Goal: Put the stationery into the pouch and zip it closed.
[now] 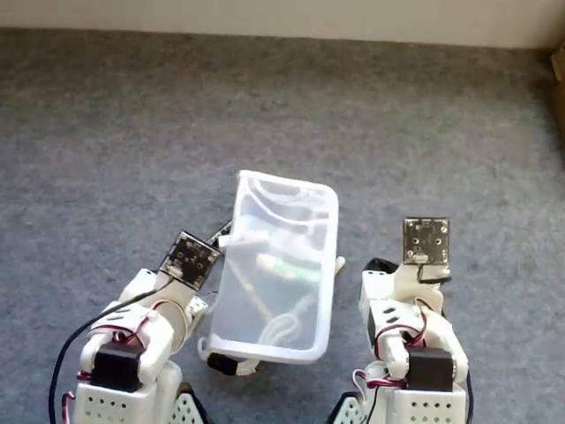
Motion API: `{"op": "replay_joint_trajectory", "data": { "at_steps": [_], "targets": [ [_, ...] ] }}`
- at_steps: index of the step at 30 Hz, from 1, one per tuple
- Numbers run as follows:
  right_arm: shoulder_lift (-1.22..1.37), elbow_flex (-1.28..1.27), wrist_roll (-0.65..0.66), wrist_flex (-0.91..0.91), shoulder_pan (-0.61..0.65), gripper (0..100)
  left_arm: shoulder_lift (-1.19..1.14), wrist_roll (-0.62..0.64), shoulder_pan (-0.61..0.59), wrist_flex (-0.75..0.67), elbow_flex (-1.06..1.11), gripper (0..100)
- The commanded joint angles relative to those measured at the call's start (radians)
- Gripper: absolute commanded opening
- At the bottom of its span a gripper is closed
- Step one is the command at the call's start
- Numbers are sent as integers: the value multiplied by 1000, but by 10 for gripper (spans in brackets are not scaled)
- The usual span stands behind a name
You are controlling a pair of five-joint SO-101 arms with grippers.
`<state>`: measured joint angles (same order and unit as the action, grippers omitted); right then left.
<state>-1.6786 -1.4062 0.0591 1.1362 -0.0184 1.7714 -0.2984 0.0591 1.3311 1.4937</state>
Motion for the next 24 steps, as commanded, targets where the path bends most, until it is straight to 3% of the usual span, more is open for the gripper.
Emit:
{"op": "replay_joint_trajectory", "data": {
  "at_steps": [1,4,8,14,17,24],
  "targets": [
    [4,2,-26,-30,-35,6,-13,63,173,-5,-54,253],
    [4,2,-31,-28,-33,6,-12,114,214,-17,-81,253],
    [4,2,-29,-28,-31,6,-10,215,177,-84,-96,248],
    [22,13,15,-21,12,5,-1,344,-128,-106,-127,248],
    [150,96,17,-16,33,5,-1,388,-259,-114,-120,248],
    [647,429,2,42,97,9,-1,391,-374,-203,-45,248]
  ]
}}
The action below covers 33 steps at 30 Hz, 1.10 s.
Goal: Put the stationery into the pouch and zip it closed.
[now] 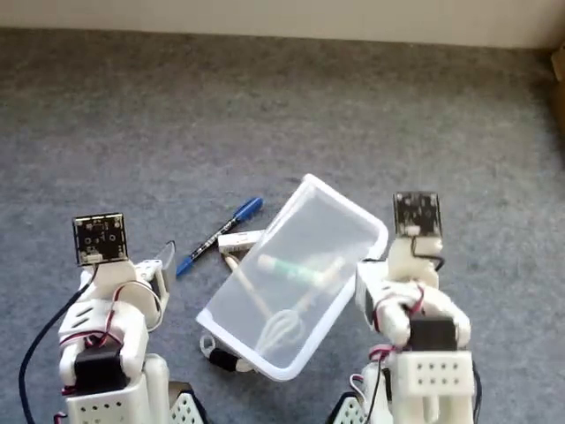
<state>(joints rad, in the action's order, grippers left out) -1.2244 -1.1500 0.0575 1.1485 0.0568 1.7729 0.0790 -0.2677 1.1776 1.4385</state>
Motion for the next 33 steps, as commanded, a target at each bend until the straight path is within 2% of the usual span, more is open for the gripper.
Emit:
{"op": "replay_joint_trajectory", "data": {
  "at_steps": [1,7,15,20,27,33],
  "targets": [
    [245,216,-20,48,22,9,-2,14,-53,-49,12,248],
    [472,378,-58,136,22,9,-2,14,-71,-49,15,248],
    [717,390,-63,133,22,9,-2,14,-71,-49,18,248],
    [805,390,-63,-21,25,9,-2,14,-71,-49,18,248],
    [898,400,-63,-216,105,9,-2,14,-71,-49,18,248],
    [972,572,-64,-217,110,9,-2,14,-71,-49,18,248]
  ]
}}
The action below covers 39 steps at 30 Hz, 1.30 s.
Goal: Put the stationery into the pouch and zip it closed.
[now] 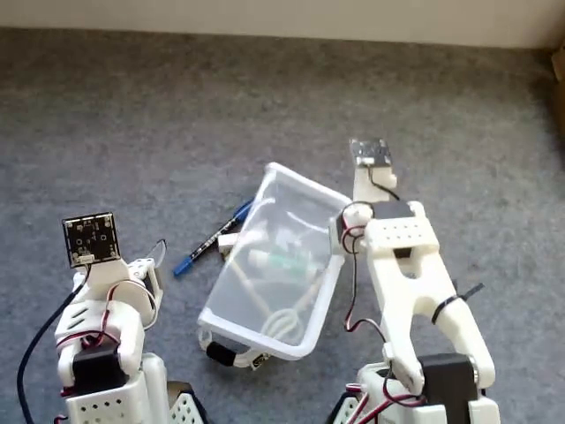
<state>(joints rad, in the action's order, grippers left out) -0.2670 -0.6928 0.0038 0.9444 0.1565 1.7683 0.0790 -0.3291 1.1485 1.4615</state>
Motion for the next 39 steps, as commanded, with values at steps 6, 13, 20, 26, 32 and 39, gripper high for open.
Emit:
{"op": "replay_joint_trajectory", "data": {
  "at_steps": [6,13,20,26,32,39],
  "targets": [
    [209,348,-11,-15,36,9,2,14,-22,-20,-5,248],
    [292,618,-11,185,77,6,4,68,-133,-37,-13,248],
    [292,792,-11,510,99,6,4,69,-156,-63,-5,248],
    [151,740,-5,584,99,6,4,69,-156,-63,-5,248],
    [-120,481,-3,581,136,6,4,69,-156,-63,-5,248],
    [-309,153,-2,512,216,6,4,69,-156,-61,-5,248]
  ]
}}
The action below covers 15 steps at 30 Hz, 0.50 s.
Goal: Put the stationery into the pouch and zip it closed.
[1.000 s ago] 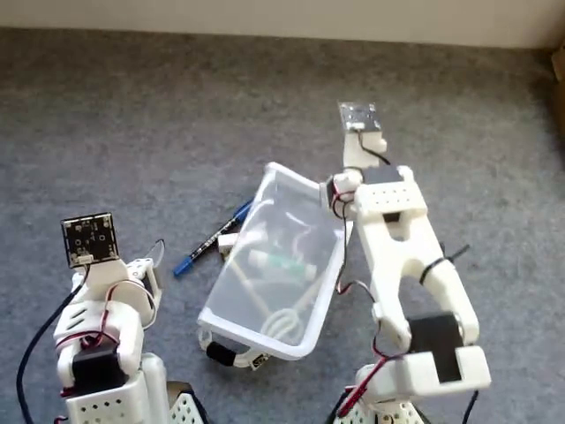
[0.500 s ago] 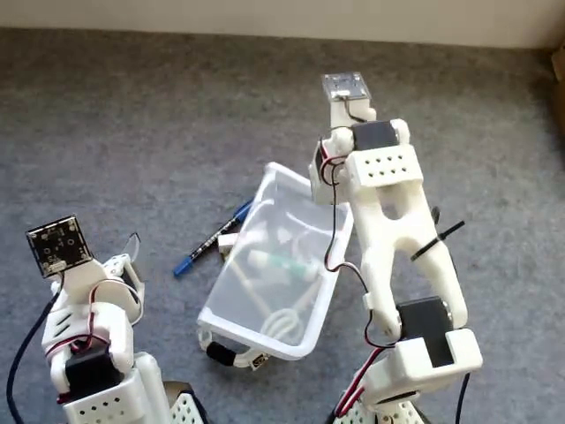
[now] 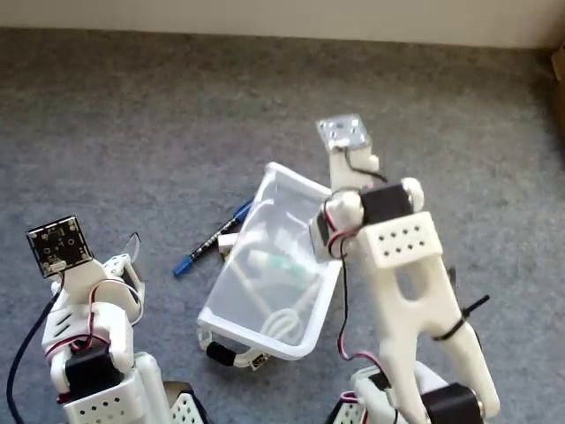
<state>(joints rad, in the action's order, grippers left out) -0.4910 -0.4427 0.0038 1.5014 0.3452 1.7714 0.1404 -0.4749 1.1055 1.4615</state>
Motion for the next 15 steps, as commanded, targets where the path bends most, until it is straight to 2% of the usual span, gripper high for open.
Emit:
{"op": "replay_joint_trajectory", "data": {
  "at_steps": [1,8,15],
  "targets": [
    [-94,-145,-2,-74,38,6,1,8,-10,-18,-5,248],
    [-101,-410,-2,-349,81,9,1,8,-10,-18,-5,248],
    [-99,-438,101,-489,76,9,1,8,-10,-18,-5,248]
  ]
}}
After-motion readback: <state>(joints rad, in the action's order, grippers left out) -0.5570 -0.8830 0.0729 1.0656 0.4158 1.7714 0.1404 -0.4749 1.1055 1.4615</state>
